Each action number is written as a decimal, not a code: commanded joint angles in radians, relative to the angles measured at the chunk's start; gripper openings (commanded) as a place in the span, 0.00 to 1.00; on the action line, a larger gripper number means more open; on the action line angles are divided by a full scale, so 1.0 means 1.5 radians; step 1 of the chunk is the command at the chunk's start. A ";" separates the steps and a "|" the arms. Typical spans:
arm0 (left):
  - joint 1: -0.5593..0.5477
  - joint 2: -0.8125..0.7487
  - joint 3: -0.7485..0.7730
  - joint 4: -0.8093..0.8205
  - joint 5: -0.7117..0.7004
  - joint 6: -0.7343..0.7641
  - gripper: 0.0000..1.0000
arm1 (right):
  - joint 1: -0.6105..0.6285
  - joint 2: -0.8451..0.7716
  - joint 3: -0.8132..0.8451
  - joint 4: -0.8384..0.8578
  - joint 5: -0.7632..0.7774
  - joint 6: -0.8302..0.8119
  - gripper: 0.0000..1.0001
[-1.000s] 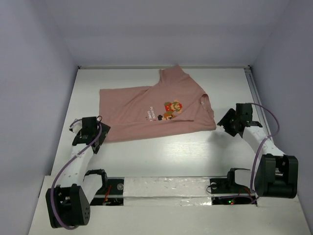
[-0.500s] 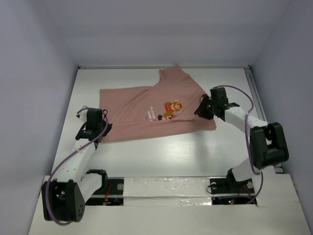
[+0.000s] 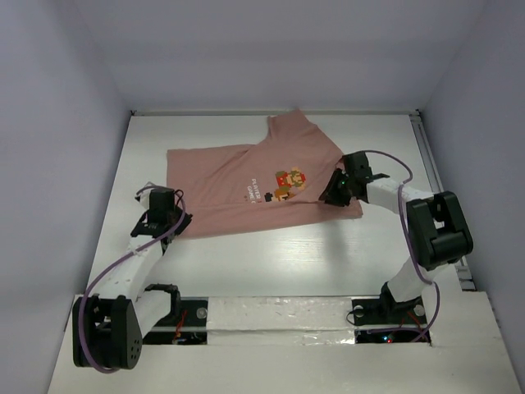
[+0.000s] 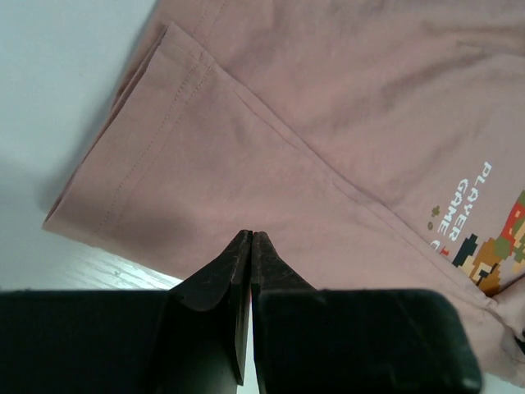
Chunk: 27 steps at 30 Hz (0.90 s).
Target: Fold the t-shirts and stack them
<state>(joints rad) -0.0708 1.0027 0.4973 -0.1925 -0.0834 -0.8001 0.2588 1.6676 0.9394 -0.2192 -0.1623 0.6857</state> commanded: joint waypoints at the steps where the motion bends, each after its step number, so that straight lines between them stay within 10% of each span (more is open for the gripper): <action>1: -0.002 -0.022 -0.018 0.014 0.005 0.015 0.00 | 0.012 0.015 -0.002 0.034 -0.010 0.012 0.34; 15: -0.008 -0.040 -0.017 0.001 0.009 0.012 0.00 | 0.050 0.066 0.153 -0.029 0.048 -0.041 0.05; 27: -0.021 -0.060 0.014 -0.034 0.008 0.003 0.00 | 0.122 0.249 0.419 -0.082 0.079 -0.102 0.12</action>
<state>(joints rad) -0.0967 0.9329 0.4690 -0.2207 -0.0750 -0.7937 0.4141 2.0003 1.4544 -0.3012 -0.0704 0.5812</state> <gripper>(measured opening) 0.003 0.089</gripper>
